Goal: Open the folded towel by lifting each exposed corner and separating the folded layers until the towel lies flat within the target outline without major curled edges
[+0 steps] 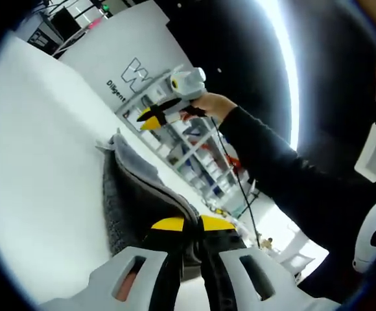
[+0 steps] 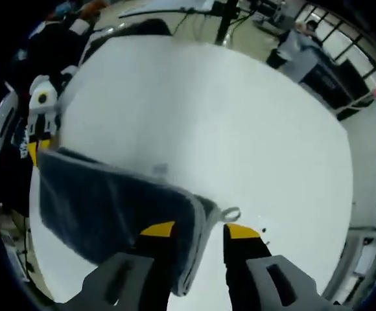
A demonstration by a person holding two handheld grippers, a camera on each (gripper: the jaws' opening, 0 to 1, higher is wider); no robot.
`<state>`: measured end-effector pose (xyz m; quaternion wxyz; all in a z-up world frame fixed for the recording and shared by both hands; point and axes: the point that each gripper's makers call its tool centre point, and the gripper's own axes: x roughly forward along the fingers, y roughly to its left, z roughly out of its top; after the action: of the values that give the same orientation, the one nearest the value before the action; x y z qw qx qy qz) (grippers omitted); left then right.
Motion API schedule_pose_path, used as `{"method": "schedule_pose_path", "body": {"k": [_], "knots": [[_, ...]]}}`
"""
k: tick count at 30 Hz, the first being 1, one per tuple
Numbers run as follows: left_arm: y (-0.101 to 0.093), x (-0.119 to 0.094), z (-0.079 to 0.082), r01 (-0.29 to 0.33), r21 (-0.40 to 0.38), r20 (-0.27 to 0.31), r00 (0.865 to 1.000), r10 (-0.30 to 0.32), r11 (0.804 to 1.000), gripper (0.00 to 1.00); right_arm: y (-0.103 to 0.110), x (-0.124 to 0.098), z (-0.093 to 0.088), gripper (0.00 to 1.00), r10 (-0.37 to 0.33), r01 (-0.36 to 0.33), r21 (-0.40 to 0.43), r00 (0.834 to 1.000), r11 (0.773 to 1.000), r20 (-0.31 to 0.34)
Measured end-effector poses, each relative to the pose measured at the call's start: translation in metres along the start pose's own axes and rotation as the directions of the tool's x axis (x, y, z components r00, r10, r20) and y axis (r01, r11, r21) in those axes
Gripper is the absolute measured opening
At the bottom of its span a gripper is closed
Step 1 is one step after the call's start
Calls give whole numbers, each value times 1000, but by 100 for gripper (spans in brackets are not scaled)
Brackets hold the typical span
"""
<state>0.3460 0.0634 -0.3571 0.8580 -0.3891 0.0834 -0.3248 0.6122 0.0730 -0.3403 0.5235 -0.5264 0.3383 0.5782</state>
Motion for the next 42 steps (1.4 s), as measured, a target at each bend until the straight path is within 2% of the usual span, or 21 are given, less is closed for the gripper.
{"method": "schedule_pose_path", "body": {"k": [6,12,22,27,42], "knots": [[3,1,2,0,-8,0,1000,0,1000,6,4,18,0,19,29,-29,12,1000,999,4],[7,4,5,-1,-10,-2,1000,1,1000,6,2,21,2,18,33,-33,14,999,999,12],[6,6,3,-3,-10,-8,1000,3,1000,6,0,38,-4,16,48,-48,3,999,999,-11],[8,6,5,-3,-10,-5,1000,3,1000,6,-9,43,-6,9,44,-44,14,999,999,-23],[2,4,3,-2,-17,0,1000,2,1000,6,-7,61,-12,11,68,-67,29,997,997,-38]]}}
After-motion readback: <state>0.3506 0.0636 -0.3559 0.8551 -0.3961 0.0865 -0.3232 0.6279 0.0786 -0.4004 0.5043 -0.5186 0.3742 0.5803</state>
